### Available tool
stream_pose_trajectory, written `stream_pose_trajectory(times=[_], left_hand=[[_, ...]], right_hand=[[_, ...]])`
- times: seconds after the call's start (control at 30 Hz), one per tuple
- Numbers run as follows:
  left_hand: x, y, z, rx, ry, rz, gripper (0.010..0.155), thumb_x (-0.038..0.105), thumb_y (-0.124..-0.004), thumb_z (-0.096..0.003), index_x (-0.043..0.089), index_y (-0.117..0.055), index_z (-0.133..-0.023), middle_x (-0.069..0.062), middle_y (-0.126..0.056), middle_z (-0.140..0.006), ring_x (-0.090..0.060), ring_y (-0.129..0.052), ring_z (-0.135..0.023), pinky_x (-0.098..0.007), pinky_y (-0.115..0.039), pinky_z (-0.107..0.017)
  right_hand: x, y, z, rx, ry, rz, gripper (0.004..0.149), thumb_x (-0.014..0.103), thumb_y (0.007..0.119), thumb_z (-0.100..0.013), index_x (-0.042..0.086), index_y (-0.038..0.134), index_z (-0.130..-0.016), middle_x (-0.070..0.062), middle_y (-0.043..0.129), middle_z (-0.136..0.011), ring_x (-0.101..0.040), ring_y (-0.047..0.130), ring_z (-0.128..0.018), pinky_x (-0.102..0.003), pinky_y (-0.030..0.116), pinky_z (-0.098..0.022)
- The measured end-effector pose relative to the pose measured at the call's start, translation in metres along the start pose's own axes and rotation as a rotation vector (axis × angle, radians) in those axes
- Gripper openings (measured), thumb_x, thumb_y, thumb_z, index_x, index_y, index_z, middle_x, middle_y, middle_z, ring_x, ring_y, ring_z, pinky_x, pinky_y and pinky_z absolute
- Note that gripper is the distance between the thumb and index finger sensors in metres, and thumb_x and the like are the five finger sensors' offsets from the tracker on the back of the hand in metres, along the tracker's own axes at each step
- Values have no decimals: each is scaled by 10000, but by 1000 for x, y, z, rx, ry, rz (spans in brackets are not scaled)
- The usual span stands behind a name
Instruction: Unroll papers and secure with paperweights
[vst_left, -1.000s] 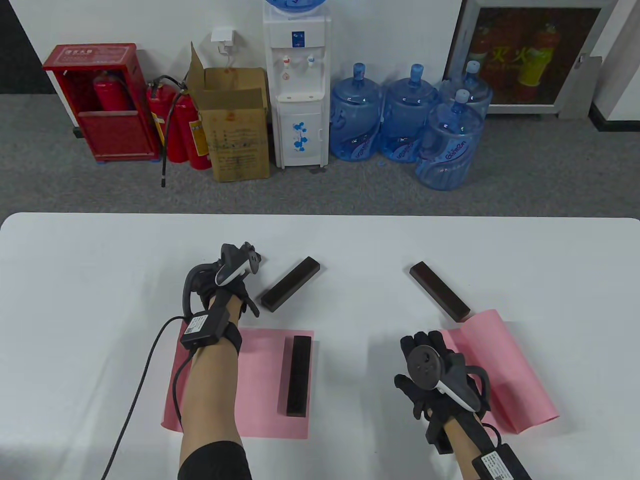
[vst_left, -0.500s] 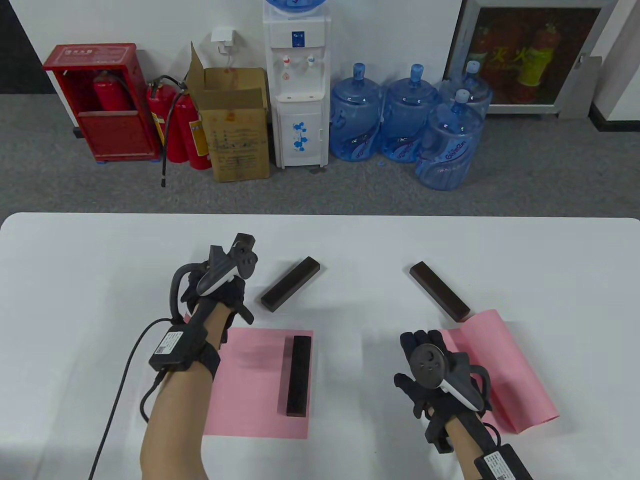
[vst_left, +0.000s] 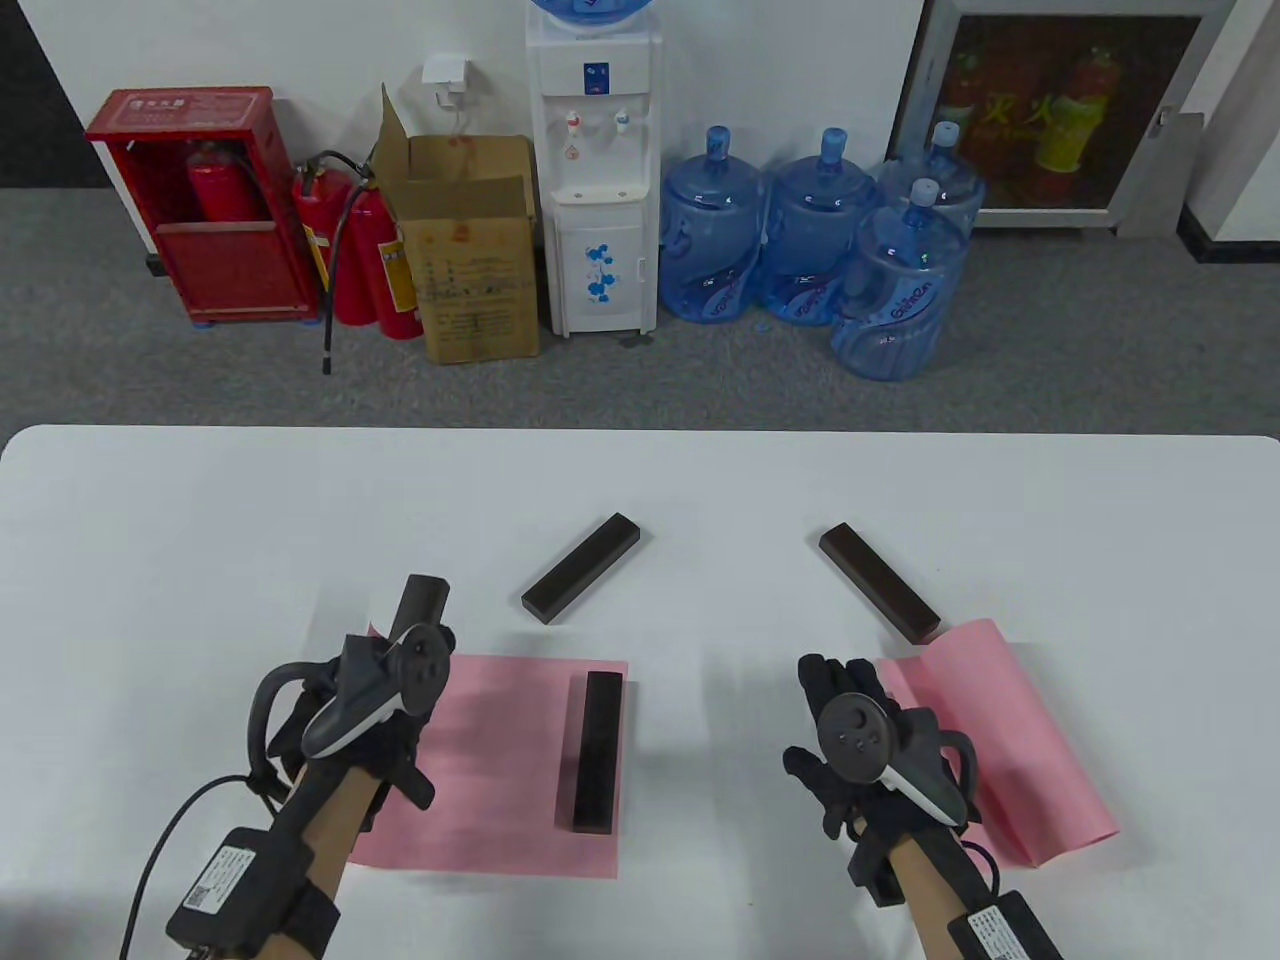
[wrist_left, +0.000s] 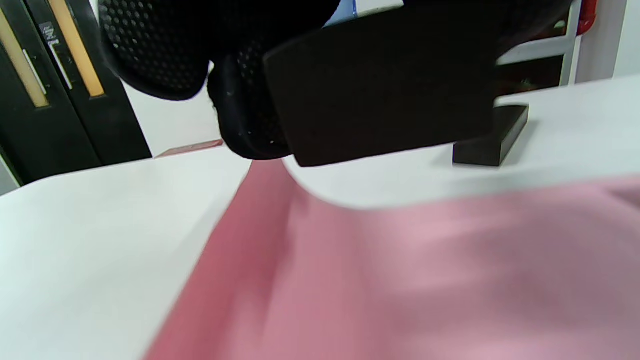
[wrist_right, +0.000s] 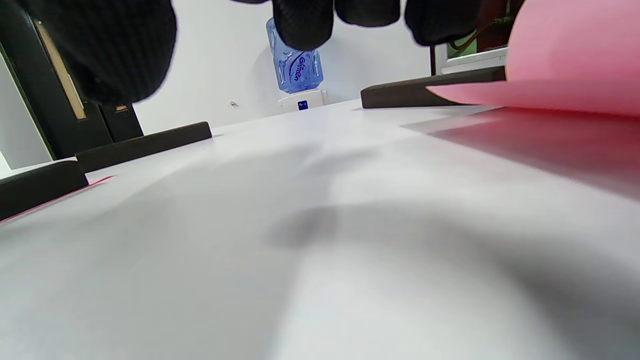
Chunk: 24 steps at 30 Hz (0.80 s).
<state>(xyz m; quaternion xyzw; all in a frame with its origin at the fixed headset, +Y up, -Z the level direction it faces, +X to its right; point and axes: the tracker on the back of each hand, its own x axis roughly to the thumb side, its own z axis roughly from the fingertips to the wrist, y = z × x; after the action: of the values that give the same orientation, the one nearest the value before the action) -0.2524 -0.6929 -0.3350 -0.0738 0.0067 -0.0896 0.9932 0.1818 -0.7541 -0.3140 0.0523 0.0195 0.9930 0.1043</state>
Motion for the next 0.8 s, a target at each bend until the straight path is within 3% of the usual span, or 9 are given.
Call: stream_pose_trajectory(times=[0.17, 0.47, 0.8], left_hand=[[-15, -33, 10, -46, 34, -56, 571, 538, -735, -466, 595, -574, -1010, -153, -847, -945, -252, -1024, -601, -539, -776, -589], [-42, -68, 9, -163, 102, -109, 571, 545, -717, -466, 607, -558, -1011, -143, -839, -956, -266, -987, -620, -548, -739, -609], [-39, -81, 9, -221, 114, -184, 592, 543, -666, -479, 588, -474, -1038, -156, -770, -1034, -298, -943, -733, -579, -691, -647]], right_hand=[[1, 1, 1, 7, -4, 2, 899, 539, 765, -376, 288, 247, -1066, -3, 381, -1117, -306, 358, -1069, -536, 488, -748], [-1, 3, 0, 28, 16, 4, 897, 538, 765, -375, 289, 251, -1067, 0, 383, -1118, -306, 356, -1071, -538, 482, -751], [-1, 3, 1, 47, 23, 6, 899, 543, 756, -379, 275, 243, -1067, -24, 370, -1118, -319, 353, -1070, -546, 478, -750]])
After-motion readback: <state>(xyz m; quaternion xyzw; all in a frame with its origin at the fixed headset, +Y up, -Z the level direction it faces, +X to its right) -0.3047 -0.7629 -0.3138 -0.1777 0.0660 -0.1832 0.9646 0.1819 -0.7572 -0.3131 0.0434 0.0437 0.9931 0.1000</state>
